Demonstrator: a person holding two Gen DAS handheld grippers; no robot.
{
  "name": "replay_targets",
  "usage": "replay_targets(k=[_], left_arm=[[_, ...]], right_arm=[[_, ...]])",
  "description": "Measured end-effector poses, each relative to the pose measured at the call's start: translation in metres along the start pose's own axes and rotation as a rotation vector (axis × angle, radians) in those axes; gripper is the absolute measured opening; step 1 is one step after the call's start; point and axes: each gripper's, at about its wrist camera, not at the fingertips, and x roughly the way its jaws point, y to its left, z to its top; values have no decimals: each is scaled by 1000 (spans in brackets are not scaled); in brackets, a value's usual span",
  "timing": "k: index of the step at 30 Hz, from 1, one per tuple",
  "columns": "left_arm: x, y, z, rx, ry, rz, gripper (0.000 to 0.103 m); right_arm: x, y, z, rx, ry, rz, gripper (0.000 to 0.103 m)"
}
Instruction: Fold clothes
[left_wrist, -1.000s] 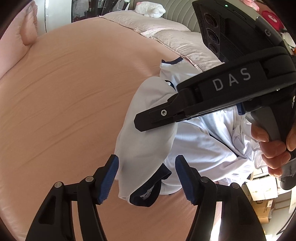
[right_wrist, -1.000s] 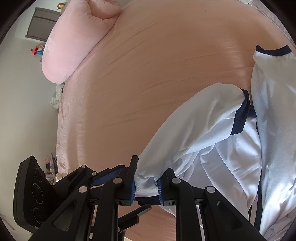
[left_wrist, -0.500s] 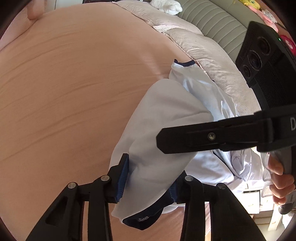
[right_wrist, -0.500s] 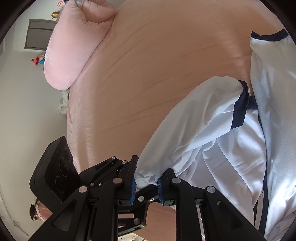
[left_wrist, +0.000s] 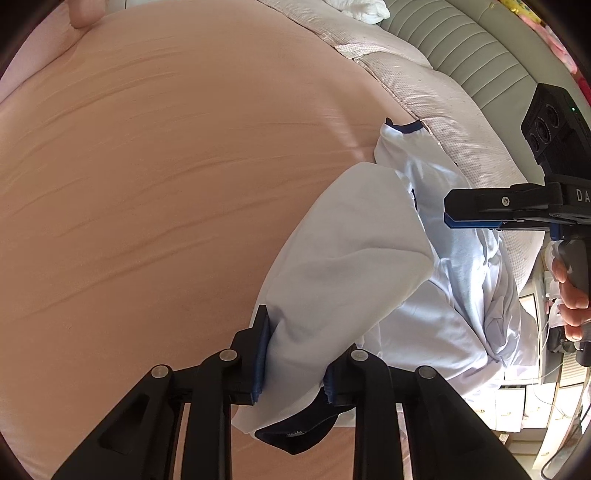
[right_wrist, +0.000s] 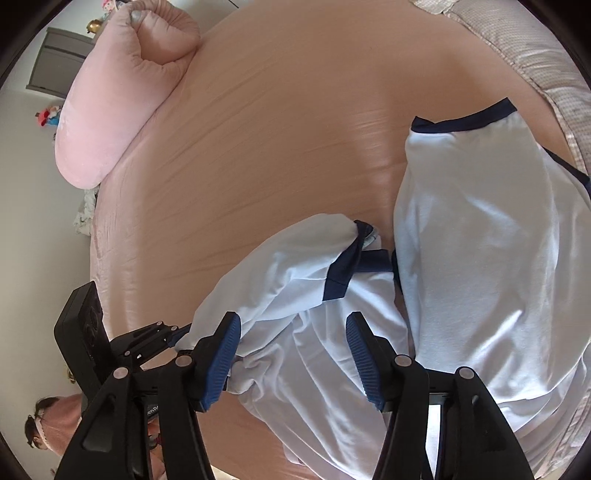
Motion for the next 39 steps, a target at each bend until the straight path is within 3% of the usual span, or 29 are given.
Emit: replay_targets(k=[4,9,12,21,23,25,27,33,37,39], left_arm=[[3,8,2,-10,3,52,21],[-3,25,-1,-69,7,22,21],[-6,29,-2,-69,5,44,21],[-12,38,-6,-60,2,85,21],[-12,39,-7,-50,0,99,21],[-12,40,-7,-51,-6,102,21],[-12,41,-7,-53,-12,105,21],[-15,46,-10,-74,15,59,20],[-17,45,-5,-85,67,128,22],[-23,44,-2,-69,51,160,24]], right_arm=[[10,-19,3,53,-6,25,59],[21,-30,8,108,-43,70,59],[21,-23,13,94,-86,73,59],[34,0,25,7,-70,-18,58],[38,4,26,-25,-68,-42,50],[43,10,25,-61,-58,-81,27],[45,13,24,-86,-52,-85,21],[43,20,24,-129,-52,-49,19],[44,38,22,-176,-40,-27,19],[45,49,20,-206,-37,-18,19]])
